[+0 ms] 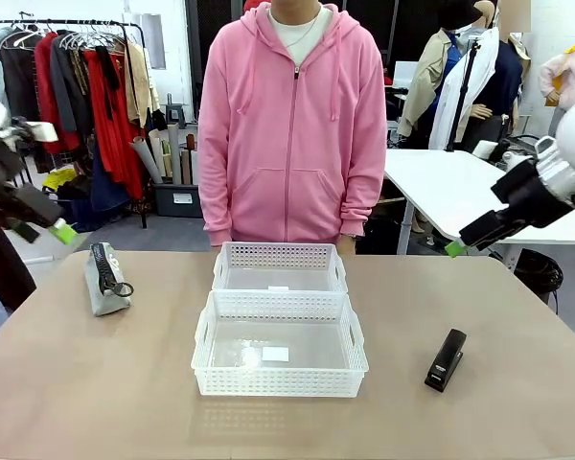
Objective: Distribute items into two baskets.
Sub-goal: Pick up the Pencil pouch that the person points to.
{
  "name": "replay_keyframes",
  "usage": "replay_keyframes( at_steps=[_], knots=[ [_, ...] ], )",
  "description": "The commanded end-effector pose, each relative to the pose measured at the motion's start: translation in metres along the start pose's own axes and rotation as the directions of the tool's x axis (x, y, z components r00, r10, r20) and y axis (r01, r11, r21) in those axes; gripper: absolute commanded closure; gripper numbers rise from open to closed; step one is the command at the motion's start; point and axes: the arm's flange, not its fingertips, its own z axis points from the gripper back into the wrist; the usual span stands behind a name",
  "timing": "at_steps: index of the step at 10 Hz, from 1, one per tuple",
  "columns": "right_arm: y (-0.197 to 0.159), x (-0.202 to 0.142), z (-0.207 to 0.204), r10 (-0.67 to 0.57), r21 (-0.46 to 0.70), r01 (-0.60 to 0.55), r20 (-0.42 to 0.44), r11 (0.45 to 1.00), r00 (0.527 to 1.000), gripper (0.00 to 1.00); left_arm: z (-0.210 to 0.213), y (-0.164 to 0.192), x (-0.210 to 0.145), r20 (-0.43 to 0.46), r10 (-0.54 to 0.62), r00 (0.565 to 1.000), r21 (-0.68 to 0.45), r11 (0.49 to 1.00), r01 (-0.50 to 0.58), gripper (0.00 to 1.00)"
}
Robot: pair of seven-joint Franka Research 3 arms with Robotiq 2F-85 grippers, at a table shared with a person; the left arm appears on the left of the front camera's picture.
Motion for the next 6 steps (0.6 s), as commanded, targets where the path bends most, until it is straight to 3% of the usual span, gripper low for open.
replay_keyframes(
  at_steps=[1, 6],
  knots=[
    [-0.014, -0.017, 0.017, 0.000, 0.099, -0.005, 0.052, 0.995, 0.999, 0.00, 0.028, 0.009, -0.039, 0.113, 0.009, 0.994, -0.051, 0.999, -0.003, 0.00],
    [-0.035, -0.051, 0.061, -0.015, 0.238, -0.006, 0.086, 0.971, 0.996, 0.00, 0.044, 0.048, -0.071, 0.225, 0.034, 0.974, -0.050, 0.998, -0.023, 0.00]
  ],
)
